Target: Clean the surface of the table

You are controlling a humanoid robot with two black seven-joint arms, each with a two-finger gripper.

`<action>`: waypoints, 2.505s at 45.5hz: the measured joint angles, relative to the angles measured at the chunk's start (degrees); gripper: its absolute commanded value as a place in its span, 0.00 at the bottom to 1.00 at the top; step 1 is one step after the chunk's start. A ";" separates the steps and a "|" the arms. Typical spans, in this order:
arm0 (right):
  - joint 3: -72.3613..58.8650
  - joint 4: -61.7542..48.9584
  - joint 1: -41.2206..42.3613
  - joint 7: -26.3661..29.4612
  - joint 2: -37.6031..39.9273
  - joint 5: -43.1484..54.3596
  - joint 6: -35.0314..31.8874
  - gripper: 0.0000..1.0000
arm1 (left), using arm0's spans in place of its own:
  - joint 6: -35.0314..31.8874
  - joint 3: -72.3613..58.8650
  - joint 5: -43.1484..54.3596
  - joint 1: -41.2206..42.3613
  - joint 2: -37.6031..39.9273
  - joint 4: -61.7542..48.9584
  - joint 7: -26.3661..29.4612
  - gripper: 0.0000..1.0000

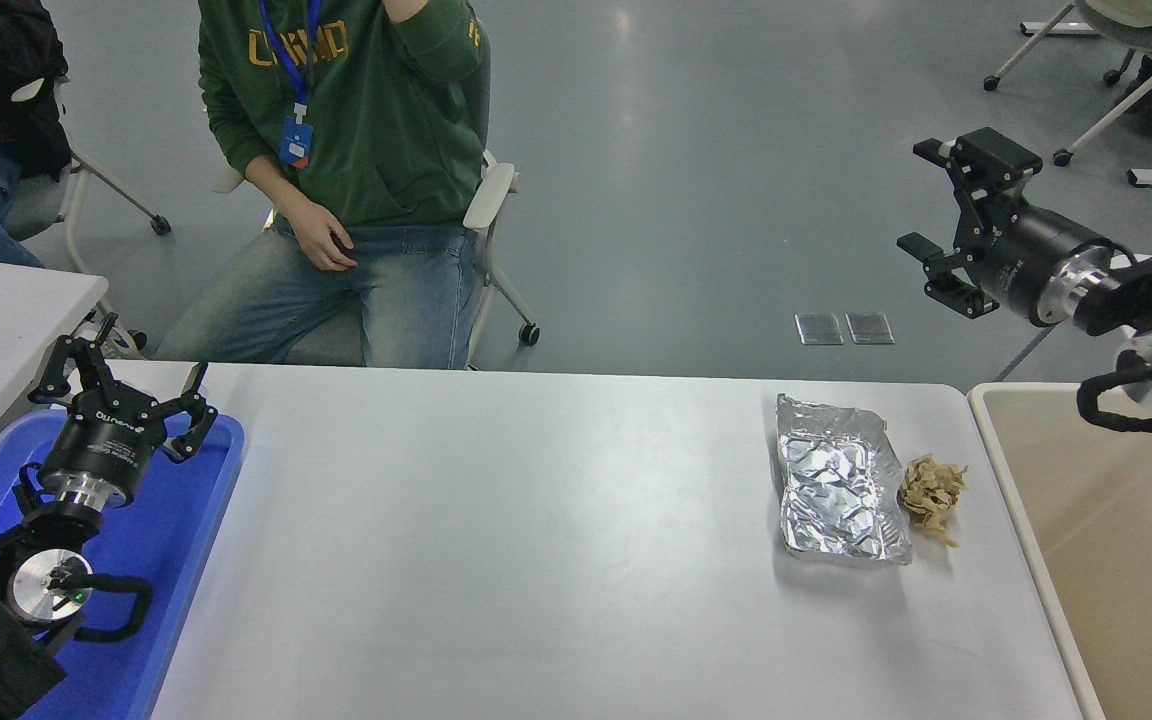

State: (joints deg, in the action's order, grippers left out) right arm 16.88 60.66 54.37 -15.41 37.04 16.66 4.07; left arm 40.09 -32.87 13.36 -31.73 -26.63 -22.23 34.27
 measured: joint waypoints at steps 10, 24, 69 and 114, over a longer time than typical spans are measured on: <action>0.54 -6.56 -3.97 -4.39 -8.11 1.89 3.85 1.00 | 0.00 0.00 0.00 0.01 0.00 0.00 0.00 1.00; 1.79 -17.00 -8.27 -10.05 -17.11 2.40 5.65 1.00 | 0.00 0.00 0.00 0.01 0.00 0.00 0.00 1.00; 10.50 -21.49 -13.16 -12.92 -21.99 -6.63 -2.36 1.00 | -0.03 0.00 0.00 0.00 0.00 0.00 0.00 1.00; 12.22 -19.30 -16.51 -12.88 -22.84 -13.78 -9.11 1.00 | -0.02 0.00 0.00 -0.07 0.00 0.00 0.00 1.00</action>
State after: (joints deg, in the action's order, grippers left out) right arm 29.10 41.35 37.86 -28.30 14.20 2.89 -5.04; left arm 40.07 -32.87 13.36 -31.80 -26.63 -22.24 34.28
